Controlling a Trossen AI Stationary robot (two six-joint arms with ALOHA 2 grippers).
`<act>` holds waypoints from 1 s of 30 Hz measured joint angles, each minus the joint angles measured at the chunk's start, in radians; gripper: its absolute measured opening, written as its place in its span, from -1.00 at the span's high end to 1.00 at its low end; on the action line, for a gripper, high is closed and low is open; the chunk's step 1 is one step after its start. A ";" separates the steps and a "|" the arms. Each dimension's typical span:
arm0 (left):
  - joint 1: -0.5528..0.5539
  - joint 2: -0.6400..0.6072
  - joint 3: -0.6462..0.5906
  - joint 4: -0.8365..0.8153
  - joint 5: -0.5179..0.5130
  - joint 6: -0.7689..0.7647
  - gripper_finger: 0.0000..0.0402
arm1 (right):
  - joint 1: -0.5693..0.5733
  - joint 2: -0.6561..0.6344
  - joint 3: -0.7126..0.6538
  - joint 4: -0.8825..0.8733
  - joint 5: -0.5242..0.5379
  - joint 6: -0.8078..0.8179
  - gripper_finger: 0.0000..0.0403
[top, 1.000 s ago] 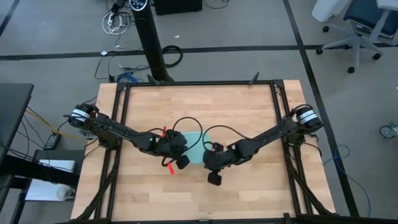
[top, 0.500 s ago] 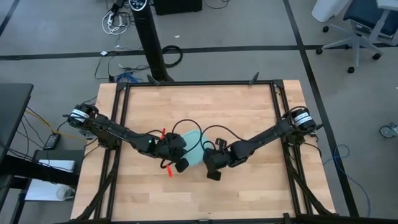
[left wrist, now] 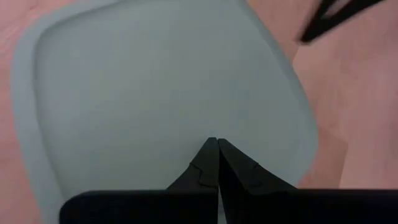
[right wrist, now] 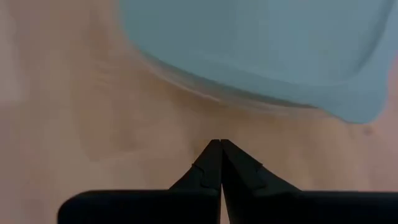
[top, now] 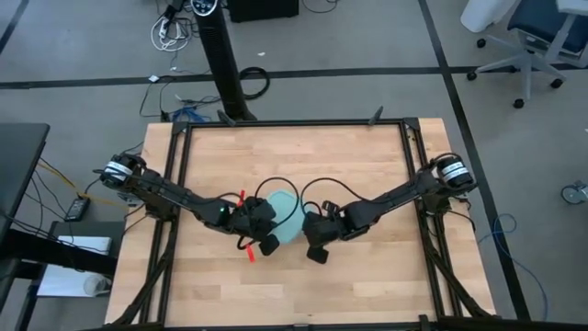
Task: Roll bandage
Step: Close the transparent tupperware
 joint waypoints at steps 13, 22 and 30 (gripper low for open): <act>-0.094 -0.062 -0.003 0.123 -0.233 0.125 0.97 | -0.107 -0.096 -0.029 0.237 -0.284 0.002 1.00; -0.174 -0.128 -0.002 0.127 -0.333 0.194 0.97 | -0.200 -0.095 -0.211 0.709 -0.499 0.150 0.99; -0.251 -0.127 -0.089 0.485 -0.314 0.352 0.97 | -0.218 -0.096 -0.227 0.873 -0.566 0.274 0.98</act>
